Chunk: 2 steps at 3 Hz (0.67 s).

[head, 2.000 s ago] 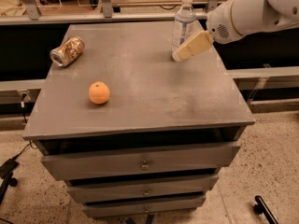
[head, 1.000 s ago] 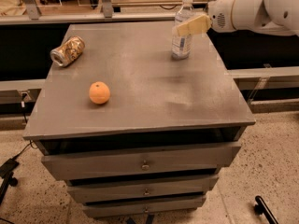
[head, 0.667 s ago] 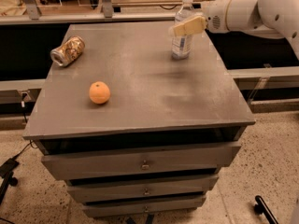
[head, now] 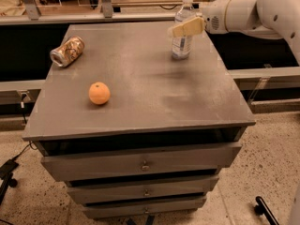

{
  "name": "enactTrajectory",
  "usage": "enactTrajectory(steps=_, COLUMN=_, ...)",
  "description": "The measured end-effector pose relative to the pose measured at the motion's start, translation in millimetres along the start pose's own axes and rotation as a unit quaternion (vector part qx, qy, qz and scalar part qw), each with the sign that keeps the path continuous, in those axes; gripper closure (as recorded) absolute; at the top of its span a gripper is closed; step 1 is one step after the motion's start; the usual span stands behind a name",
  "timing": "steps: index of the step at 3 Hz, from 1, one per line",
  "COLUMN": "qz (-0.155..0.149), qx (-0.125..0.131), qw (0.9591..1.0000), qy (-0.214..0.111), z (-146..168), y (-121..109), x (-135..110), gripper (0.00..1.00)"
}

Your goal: Move blue plastic bottle near orange

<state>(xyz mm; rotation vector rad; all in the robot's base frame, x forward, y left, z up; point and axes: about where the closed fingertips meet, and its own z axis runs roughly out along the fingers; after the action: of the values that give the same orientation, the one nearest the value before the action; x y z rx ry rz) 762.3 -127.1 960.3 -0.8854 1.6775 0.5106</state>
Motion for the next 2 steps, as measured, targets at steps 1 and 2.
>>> enactTrajectory(steps=1, qz=0.011, qx=0.014, qw=0.9998, qy=-0.006, z=4.6, y=-6.2, x=4.3, gripper=0.15)
enactTrajectory(steps=2, qz=0.013, qx=0.015, qw=0.9998, qy=-0.008, z=7.8, y=-6.3, x=4.5, gripper=0.38)
